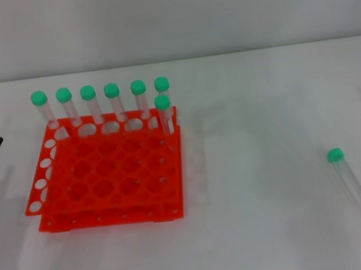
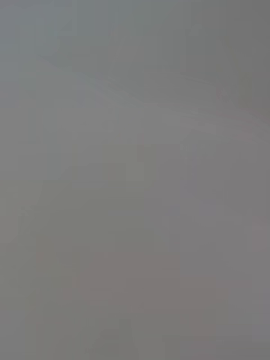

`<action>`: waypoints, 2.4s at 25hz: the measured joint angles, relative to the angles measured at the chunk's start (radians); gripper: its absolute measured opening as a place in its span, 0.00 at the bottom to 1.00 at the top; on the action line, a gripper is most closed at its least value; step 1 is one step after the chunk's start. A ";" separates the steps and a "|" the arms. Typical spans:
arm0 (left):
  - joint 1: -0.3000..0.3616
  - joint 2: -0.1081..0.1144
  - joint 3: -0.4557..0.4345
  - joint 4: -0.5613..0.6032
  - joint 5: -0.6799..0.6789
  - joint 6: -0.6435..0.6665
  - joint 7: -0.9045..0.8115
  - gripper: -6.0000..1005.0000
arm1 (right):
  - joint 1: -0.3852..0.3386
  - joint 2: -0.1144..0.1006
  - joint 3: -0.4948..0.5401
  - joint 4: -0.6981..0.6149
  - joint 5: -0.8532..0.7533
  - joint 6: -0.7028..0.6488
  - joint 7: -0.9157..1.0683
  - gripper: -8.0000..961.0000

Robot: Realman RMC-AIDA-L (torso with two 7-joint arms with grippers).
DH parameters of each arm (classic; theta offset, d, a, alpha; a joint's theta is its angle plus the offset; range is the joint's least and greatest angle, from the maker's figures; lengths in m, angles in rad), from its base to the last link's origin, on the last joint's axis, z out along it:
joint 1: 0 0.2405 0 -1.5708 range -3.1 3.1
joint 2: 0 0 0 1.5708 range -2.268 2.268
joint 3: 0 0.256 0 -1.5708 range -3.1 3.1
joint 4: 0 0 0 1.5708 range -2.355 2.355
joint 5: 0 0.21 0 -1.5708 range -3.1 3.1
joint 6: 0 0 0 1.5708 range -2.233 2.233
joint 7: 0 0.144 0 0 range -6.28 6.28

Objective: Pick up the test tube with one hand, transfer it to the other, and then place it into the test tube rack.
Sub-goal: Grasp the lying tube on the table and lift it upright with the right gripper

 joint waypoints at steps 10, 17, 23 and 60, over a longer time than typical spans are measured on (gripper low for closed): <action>-0.032 0.003 0.000 0.055 0.013 -0.052 0.022 0.89 | 0.172 0.006 -0.231 0.148 -0.383 0.195 0.207 0.89; -0.050 0.002 0.000 0.078 0.070 -0.121 0.062 0.89 | 0.196 0.010 -0.289 0.258 -0.379 0.203 0.256 0.89; -0.071 -0.001 -0.001 0.081 0.074 -0.161 0.082 0.89 | 0.182 0.015 -0.376 0.306 -0.362 0.159 0.300 0.88; -0.072 -0.002 0.001 0.081 0.076 -0.167 0.085 0.89 | 0.108 0.018 -0.732 0.427 -0.298 -0.034 0.494 0.60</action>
